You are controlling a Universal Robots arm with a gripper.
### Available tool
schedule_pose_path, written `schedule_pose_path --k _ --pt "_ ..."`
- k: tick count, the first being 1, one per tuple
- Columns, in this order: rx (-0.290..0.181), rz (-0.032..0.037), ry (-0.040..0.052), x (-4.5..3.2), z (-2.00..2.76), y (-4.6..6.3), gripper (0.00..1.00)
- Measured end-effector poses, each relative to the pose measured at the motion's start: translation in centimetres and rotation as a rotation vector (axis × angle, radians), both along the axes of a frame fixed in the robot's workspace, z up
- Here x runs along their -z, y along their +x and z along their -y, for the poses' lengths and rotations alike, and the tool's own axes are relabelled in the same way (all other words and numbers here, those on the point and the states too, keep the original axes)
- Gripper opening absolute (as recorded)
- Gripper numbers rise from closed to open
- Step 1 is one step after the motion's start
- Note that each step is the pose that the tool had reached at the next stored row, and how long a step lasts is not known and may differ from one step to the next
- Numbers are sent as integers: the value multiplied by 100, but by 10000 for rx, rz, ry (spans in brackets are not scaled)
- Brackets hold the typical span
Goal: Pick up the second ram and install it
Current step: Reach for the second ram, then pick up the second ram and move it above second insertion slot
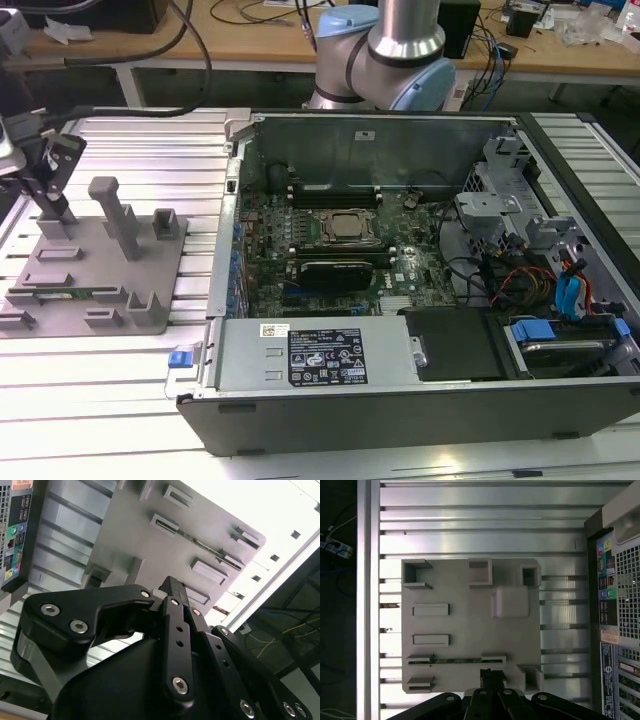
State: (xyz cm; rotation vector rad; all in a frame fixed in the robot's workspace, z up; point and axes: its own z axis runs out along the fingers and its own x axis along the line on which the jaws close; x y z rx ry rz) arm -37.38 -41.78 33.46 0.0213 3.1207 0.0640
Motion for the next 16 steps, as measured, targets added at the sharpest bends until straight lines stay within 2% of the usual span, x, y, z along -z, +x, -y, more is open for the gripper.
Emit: schedule_pose_path --k 8,16 --pt "-320 -1 -1 140 40 -217 8" --pt "-366 0 0 159 43 -236 8"
